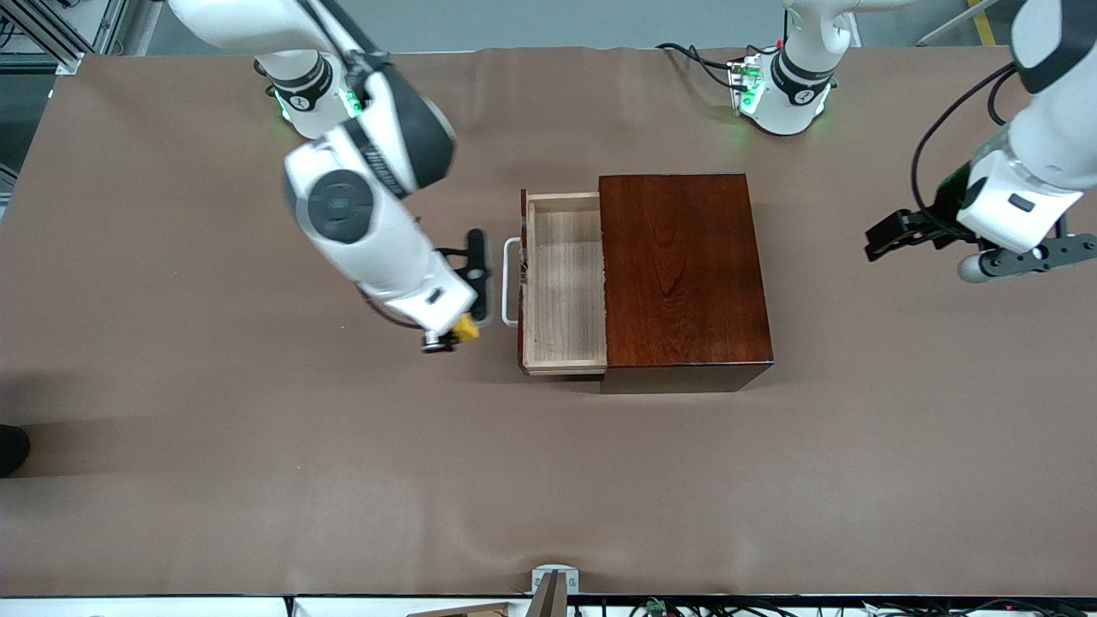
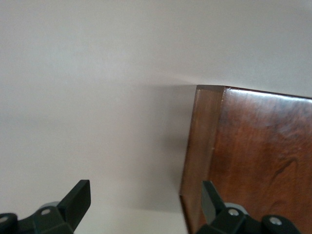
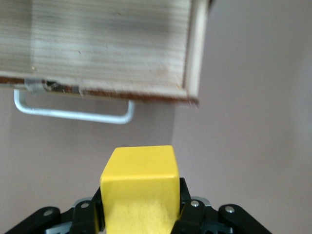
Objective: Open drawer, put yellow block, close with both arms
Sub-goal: 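Lower the yellow cube into the open drawer and open the right gripper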
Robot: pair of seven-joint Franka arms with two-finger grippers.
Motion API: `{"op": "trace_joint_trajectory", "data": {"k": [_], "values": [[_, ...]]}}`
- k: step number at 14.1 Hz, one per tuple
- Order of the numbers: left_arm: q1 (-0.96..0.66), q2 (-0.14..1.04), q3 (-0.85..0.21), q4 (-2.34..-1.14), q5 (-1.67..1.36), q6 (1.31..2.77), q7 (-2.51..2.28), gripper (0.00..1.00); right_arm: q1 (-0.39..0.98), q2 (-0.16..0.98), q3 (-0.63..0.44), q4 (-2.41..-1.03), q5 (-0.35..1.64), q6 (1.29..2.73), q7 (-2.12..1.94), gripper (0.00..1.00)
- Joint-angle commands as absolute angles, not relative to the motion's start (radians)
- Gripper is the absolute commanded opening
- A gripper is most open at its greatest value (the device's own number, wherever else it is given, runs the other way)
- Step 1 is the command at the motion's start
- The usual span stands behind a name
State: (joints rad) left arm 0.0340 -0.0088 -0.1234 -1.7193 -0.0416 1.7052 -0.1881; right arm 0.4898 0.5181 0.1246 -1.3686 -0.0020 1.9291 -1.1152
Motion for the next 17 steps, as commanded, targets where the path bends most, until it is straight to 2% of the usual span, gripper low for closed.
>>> {"op": "trace_joint_trajectory", "data": {"k": [1, 6, 17], "values": [[0.048, -0.038, -0.101, -1.744, -0.049, 1.741, -0.049, 1.0, 0.564, 0.566, 0.11, -1.299, -0.083, 1.907, -1.088, 0.0], [0.041, -0.038, -0.106, -1.724, -0.04, 1.743, 0.023, 1.0, 0.658, 0.66, 0.11, -1.21, -0.129, 1.911, -0.971, 0.0], [0.031, -0.009, -0.114, -1.678, -0.031, 1.735, 0.005, 1.0, 0.758, 0.767, 0.109, -1.213, -0.144, 1.973, -0.827, 0.0]]}}
